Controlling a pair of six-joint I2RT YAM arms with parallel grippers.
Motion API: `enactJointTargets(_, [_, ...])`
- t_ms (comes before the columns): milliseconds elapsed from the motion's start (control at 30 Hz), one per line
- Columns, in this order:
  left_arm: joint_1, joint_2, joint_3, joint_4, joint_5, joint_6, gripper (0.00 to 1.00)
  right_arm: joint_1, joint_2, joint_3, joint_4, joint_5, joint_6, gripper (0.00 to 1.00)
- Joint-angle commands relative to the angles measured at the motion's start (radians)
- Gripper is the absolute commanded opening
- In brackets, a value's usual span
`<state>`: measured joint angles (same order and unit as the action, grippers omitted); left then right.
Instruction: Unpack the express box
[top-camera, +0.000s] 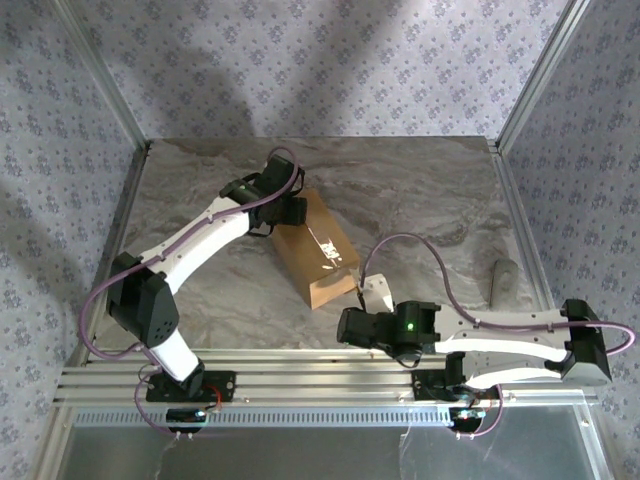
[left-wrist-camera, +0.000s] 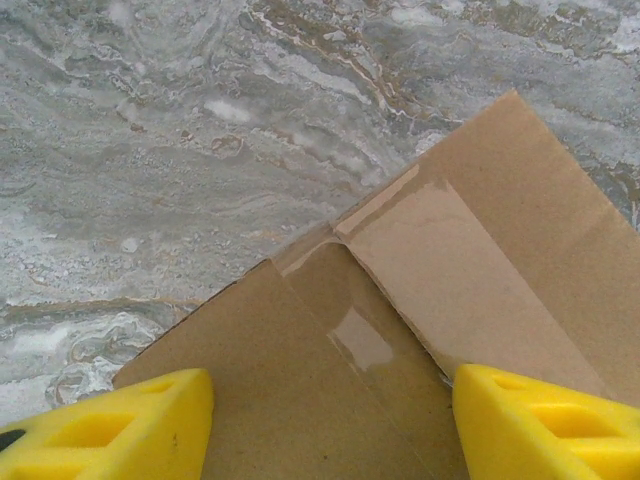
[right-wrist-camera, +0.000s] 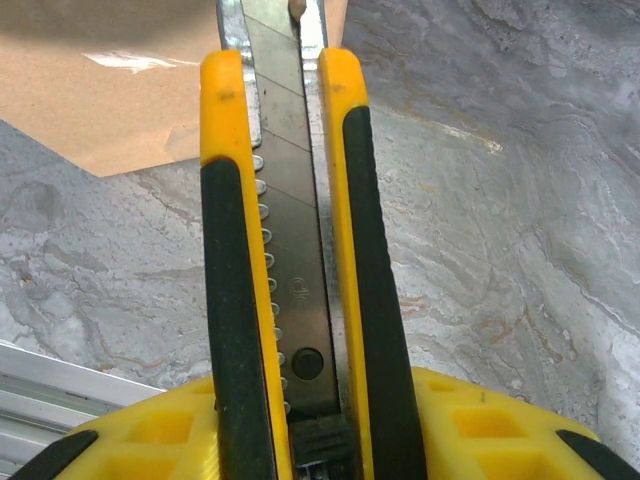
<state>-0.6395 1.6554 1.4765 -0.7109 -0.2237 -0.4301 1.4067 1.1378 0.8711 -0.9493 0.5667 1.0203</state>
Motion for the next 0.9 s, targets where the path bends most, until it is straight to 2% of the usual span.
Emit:
enactJointTargets(0, [0.006,0.024,0.009,-0.060,-0.029,0.013,0.65,-0.005,0.017,0.034,-0.011,-0.004,-0.011,0.00])
enactJointTargets(867, [0.004,0.023,-0.018,-0.041,0.001,-0.006,0.64,-0.019,0.029,0.070,-0.050,0.026,-0.005,0.00])
